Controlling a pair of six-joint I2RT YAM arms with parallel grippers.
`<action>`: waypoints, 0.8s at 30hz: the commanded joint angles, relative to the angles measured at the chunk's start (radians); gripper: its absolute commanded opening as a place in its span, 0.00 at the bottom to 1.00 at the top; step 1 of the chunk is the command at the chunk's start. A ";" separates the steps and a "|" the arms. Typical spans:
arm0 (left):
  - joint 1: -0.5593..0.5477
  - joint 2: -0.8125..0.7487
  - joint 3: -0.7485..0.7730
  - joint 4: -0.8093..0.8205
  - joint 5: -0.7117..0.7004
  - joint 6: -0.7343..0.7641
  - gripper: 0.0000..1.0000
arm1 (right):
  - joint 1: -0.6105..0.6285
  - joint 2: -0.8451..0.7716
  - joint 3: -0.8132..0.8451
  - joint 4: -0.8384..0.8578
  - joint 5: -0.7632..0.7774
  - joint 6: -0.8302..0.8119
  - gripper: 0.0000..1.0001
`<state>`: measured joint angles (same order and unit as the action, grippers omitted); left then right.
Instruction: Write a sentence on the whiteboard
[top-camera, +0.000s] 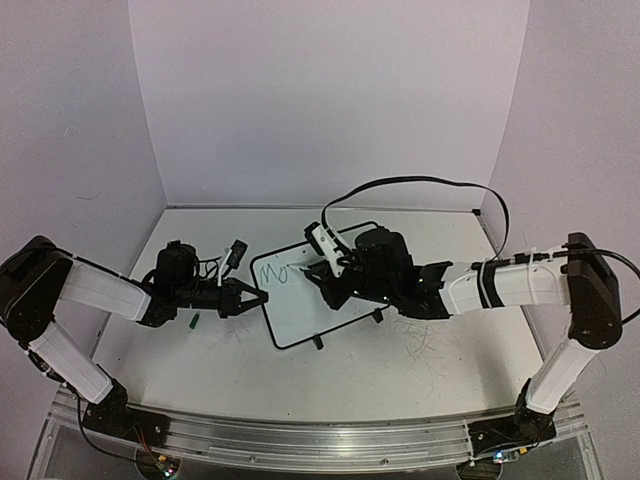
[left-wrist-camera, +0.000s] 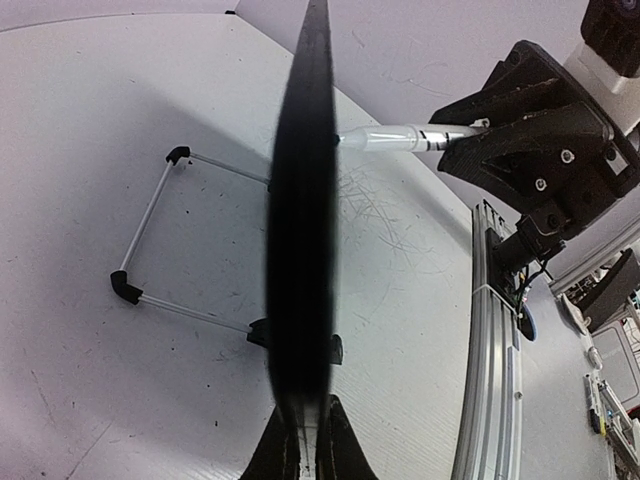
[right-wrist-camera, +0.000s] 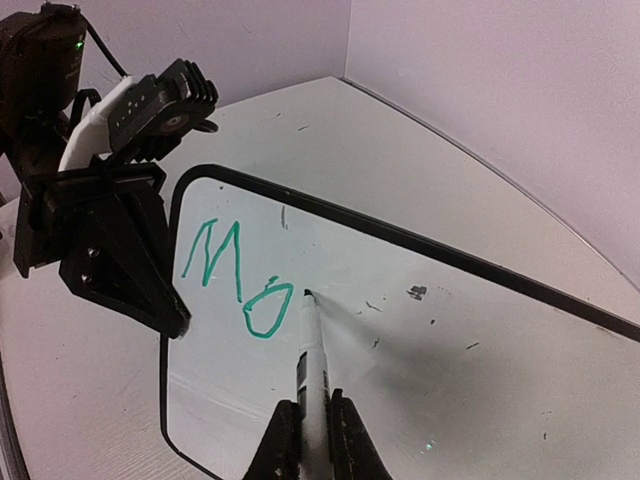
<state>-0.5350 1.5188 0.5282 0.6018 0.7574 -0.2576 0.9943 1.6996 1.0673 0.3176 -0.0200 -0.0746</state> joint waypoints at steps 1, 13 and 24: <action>0.001 -0.020 0.004 0.001 -0.015 0.055 0.00 | 0.003 0.019 0.048 0.007 0.008 -0.001 0.00; 0.001 -0.026 0.000 -0.001 -0.017 0.057 0.00 | 0.003 0.005 0.013 -0.015 0.046 0.018 0.00; 0.001 -0.031 0.000 -0.004 -0.020 0.055 0.00 | 0.002 -0.013 -0.026 -0.022 0.048 0.029 0.00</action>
<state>-0.5350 1.5176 0.5282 0.5949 0.7570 -0.2586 0.9981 1.7077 1.0583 0.3120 -0.0086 -0.0596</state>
